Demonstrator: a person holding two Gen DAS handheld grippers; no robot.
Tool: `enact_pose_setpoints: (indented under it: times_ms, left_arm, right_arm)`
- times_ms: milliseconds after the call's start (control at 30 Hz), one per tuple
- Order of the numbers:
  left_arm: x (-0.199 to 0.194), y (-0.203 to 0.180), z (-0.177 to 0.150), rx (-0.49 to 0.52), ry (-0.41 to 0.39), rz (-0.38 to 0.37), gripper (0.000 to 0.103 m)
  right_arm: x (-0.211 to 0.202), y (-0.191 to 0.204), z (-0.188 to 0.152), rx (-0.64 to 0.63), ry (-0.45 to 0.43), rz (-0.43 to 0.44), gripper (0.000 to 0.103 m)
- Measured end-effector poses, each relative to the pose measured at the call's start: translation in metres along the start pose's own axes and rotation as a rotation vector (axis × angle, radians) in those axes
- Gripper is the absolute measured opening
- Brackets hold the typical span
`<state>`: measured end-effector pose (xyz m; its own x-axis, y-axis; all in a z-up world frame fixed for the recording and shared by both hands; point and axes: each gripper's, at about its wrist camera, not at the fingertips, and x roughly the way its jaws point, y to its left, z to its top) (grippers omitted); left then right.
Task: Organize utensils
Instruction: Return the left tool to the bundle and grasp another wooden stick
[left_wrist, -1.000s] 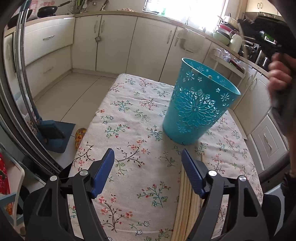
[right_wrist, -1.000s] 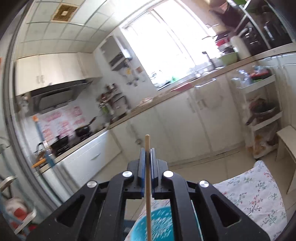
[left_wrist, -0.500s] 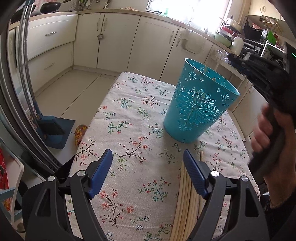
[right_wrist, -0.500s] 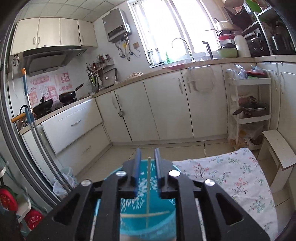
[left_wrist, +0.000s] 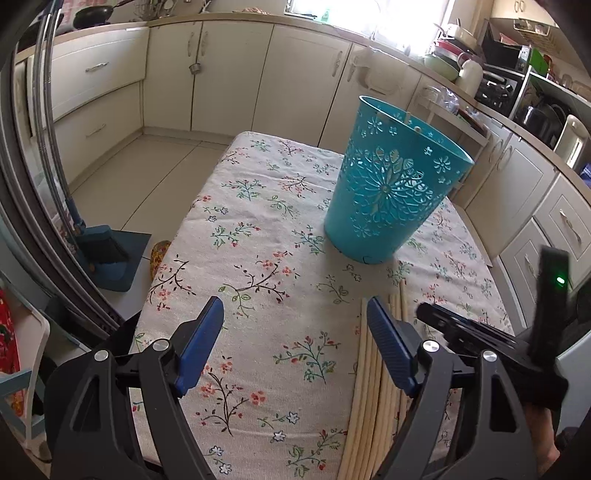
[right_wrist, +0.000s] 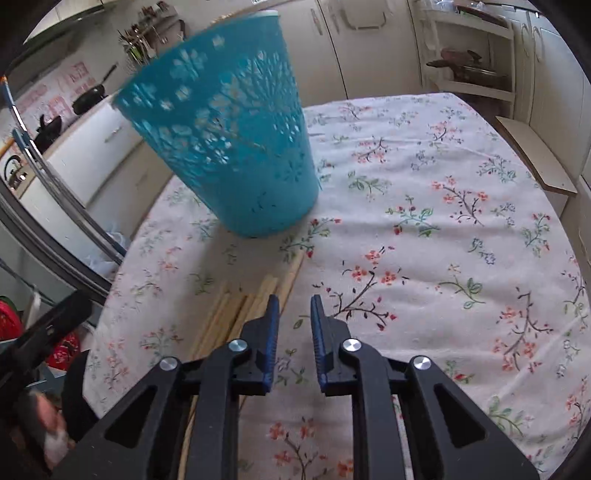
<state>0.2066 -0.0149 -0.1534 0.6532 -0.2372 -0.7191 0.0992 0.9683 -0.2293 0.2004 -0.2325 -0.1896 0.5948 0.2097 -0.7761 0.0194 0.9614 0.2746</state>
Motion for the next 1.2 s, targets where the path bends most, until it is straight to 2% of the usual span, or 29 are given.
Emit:
enact_pose_setpoints:
  times_ms: [200,300,467,667,833,933,1200]
  left_arm:
    - [-0.002,0.003,-0.003,-0.001,0.012,0.007,0.078]
    - [0.000,0.003,-0.005,0.002,0.020,0.006,0.078]
    - [0.003,-0.001,-0.006,0.016,0.030,0.003,0.078]
    - [0.006,-0.005,-0.006,0.028,0.041,0.000,0.078]
    - [0.027,-0.021,-0.009,0.100,0.107,-0.001,0.078]
    - [0.046,-0.031,-0.009,0.132,0.143,0.012,0.078]
    - [0.079,-0.044,-0.010,0.183,0.198,0.068,0.078]
  right_arm:
    - [0.020,0.009,0.014,-0.026,0.012,-0.033,0.016]
    - [0.019,0.010,0.012,-0.036,0.024,0.000,0.016]
    - [0.016,0.013,0.005,-0.047,0.019,0.001,0.016]
    - [0.010,0.020,-0.003,-0.165,0.032,-0.042,0.014]
    - [0.002,0.013,-0.007,-0.297,0.072,-0.065,0.013]
    - [-0.001,0.003,-0.005,-0.326,0.102,-0.073,0.013]
    - [-0.009,-0.020,-0.007,-0.224,0.082,-0.039,0.013]
